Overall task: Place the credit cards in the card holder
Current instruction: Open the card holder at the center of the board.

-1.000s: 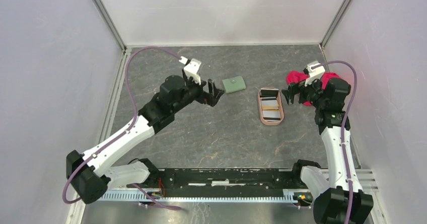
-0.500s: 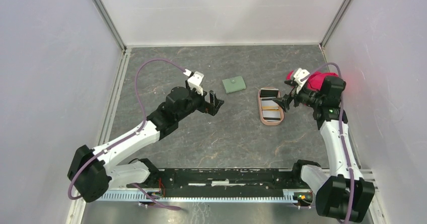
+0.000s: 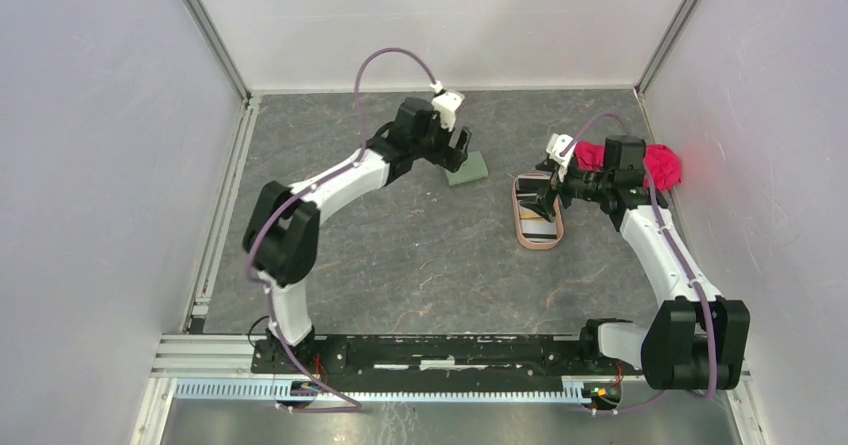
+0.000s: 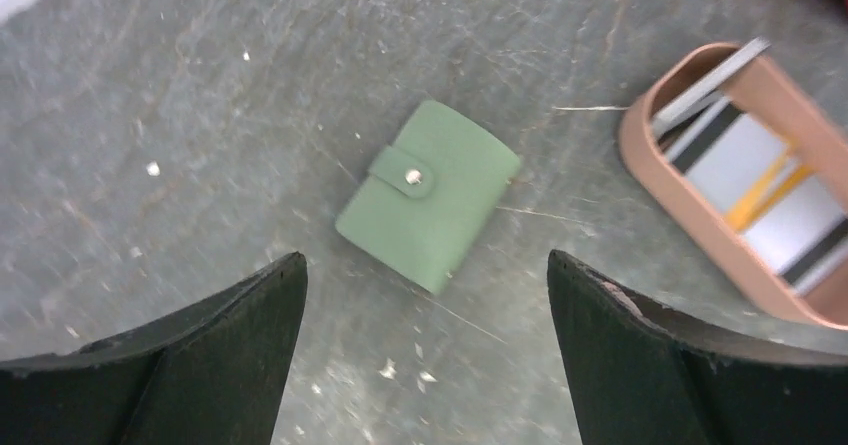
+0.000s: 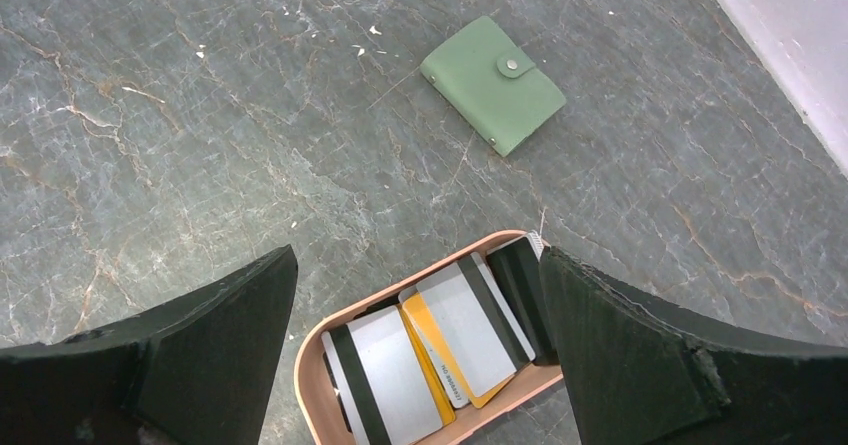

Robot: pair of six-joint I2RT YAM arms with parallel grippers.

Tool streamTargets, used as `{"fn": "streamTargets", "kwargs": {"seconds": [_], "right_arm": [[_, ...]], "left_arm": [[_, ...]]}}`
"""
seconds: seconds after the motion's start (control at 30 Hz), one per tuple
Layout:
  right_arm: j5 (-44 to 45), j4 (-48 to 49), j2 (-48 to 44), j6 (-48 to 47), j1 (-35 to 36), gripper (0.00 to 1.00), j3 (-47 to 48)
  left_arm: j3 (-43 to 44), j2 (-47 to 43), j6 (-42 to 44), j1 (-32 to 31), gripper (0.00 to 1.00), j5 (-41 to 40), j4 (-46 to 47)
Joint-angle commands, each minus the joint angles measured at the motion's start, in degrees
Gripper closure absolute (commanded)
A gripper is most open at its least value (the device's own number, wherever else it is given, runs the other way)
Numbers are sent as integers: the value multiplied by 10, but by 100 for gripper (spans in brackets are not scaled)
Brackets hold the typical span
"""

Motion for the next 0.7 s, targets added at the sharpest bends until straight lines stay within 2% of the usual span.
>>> {"fn": "streamTargets", "kwargs": {"seconds": [0.0,0.1,0.17,0.33,0.53,0.67], "right_arm": [[5,31,-4,20,0,2,-11],[10,40,-5,33,0,2,-16],[13,39,-4,35,-1,2,-18],[19,28,13,41,-1,2,-12],[26,12,43,36,-3,2,0],[22,7,55,35,-5,2,3]], "left_arm": [[112,83,190,-8,6,-12,-106],[194,153,260,-8,11,-4,-150],[268,204,271,-8,17,-2,-192],[385,291,273,-12,40,13,-251],[408,326,281,-31,48,-12,-253],[406,325,286,-35,49,-11,-255]]}}
